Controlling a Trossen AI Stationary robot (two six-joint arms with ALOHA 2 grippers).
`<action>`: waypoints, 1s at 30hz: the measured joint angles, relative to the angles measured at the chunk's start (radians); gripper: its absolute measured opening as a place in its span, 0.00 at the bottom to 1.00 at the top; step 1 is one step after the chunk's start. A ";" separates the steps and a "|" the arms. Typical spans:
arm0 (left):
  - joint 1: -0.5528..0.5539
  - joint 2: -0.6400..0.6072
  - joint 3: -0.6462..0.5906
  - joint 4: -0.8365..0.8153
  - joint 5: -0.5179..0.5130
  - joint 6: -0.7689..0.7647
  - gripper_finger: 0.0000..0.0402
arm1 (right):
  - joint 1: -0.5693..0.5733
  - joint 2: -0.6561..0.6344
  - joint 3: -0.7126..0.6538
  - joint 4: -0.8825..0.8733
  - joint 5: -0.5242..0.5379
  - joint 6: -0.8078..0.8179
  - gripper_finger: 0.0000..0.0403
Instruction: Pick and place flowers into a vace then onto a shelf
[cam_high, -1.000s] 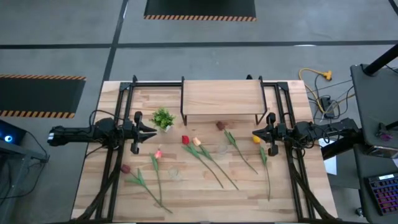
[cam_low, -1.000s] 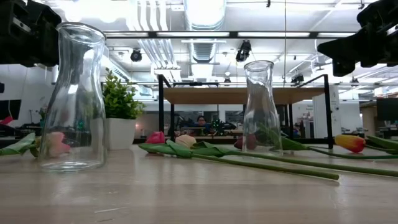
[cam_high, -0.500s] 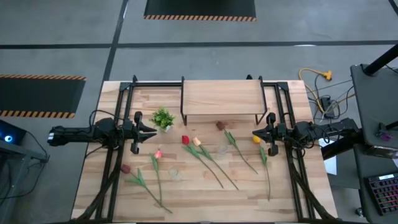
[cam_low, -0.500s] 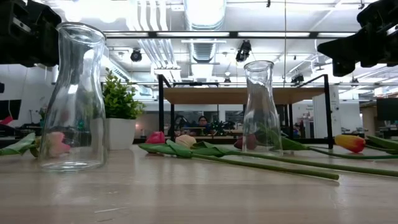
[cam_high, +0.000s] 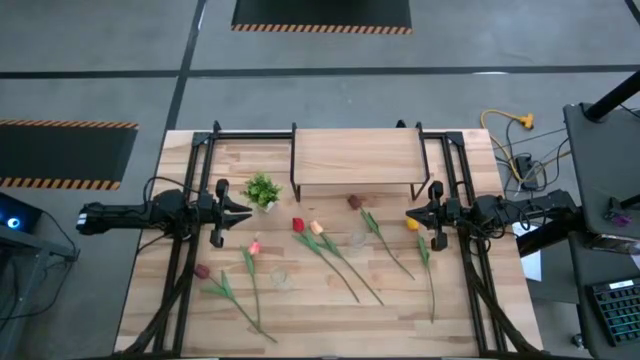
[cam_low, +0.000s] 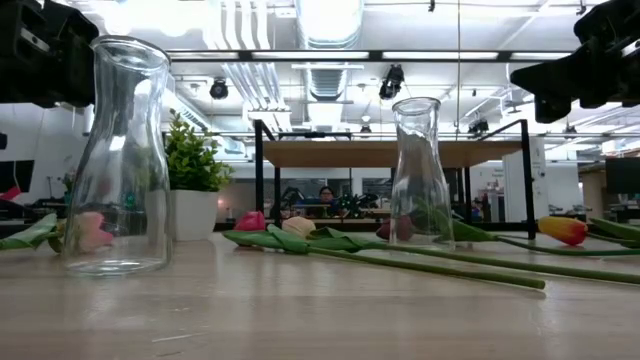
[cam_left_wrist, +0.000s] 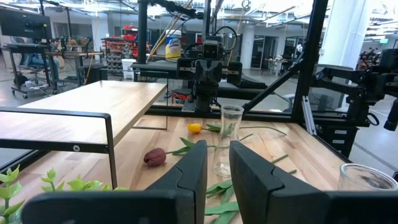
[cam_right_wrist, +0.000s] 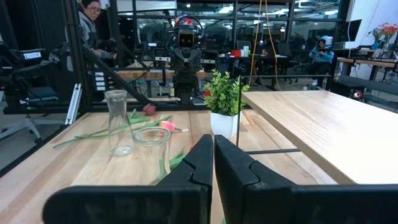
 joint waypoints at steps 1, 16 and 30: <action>0.000 0.000 0.000 0.000 0.000 0.000 0.13 | 0.000 0.000 0.000 0.000 0.000 0.000 0.02; 0.000 0.000 0.000 0.000 0.000 0.000 0.13 | 0.000 0.000 0.000 0.016 0.000 0.022 0.02; 0.000 0.000 0.000 0.005 0.000 -0.007 0.13 | -0.004 0.038 0.000 0.215 0.023 0.086 0.08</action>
